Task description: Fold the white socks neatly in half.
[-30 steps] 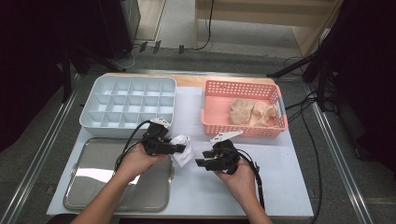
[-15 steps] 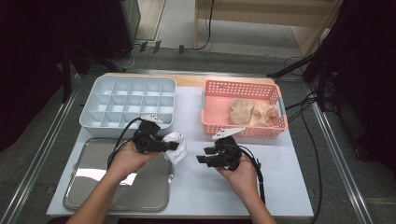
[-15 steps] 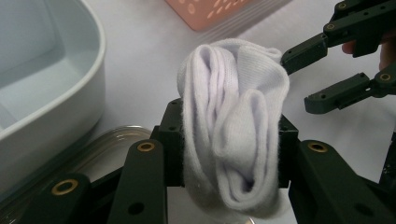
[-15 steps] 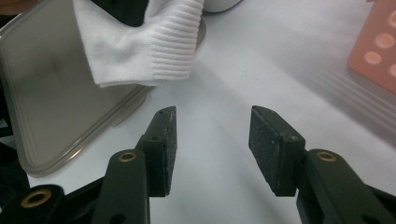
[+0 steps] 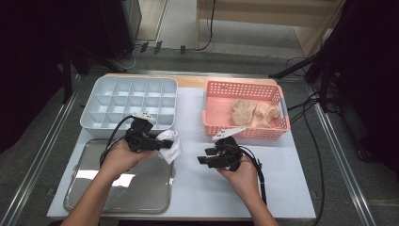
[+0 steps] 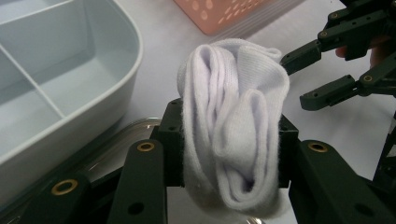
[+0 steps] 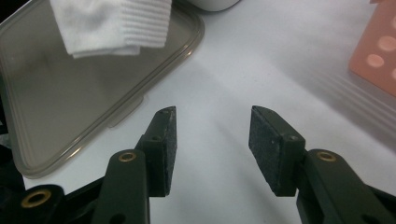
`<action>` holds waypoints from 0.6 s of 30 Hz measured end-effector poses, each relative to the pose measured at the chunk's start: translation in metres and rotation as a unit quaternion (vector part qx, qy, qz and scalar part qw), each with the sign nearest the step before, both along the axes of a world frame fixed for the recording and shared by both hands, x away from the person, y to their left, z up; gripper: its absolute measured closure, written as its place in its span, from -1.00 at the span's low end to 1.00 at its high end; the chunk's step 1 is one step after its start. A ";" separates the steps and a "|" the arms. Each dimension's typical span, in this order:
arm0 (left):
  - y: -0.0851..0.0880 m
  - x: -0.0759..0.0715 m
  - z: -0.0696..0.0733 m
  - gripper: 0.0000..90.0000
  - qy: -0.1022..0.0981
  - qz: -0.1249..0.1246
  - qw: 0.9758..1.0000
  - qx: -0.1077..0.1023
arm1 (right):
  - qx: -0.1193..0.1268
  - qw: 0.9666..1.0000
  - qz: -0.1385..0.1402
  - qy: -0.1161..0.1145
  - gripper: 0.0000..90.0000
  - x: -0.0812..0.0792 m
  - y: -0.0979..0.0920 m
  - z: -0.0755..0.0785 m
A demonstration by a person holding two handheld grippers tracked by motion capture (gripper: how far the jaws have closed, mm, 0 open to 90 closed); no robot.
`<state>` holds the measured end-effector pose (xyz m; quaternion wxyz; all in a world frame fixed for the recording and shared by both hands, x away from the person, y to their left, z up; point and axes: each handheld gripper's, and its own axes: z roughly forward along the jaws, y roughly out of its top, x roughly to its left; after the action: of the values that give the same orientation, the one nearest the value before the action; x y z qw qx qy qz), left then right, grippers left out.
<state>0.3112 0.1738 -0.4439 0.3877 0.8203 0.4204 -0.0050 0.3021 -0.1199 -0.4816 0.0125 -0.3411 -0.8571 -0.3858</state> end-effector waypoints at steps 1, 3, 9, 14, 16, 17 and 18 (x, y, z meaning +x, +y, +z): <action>0.002 0.000 0.001 0.35 0.001 0.003 1.000 -0.003 | -0.001 1.000 0.000 0.000 0.18 0.000 0.000 0.000; 0.005 0.001 0.003 0.35 -0.001 0.003 1.000 -0.005 | -0.001 1.000 0.001 0.000 0.18 0.000 0.000 0.000; 0.013 0.002 0.006 0.35 0.000 0.011 1.000 -0.005 | -0.001 1.000 0.001 0.002 0.16 0.000 0.002 -0.001; 0.020 0.003 0.009 0.35 0.001 0.017 1.000 -0.008 | -0.003 1.000 0.003 0.003 0.16 0.000 0.003 -0.002; 0.022 0.003 0.010 0.35 0.001 0.019 1.000 -0.006 | -0.002 1.000 0.005 0.002 0.16 0.000 0.004 -0.003; 0.023 0.003 0.010 0.35 0.001 0.020 1.000 -0.007 | 0.001 1.000 0.005 0.001 0.16 0.000 0.004 -0.002; 0.024 0.003 0.011 0.35 -0.001 0.021 1.000 -0.007 | 0.003 1.000 0.007 -0.002 0.16 0.000 0.005 -0.001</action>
<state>0.3144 0.1976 -0.4327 0.3934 0.8087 0.4373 0.0008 0.3016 -0.1151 -0.4831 0.0146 -0.3343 -0.8582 -0.3892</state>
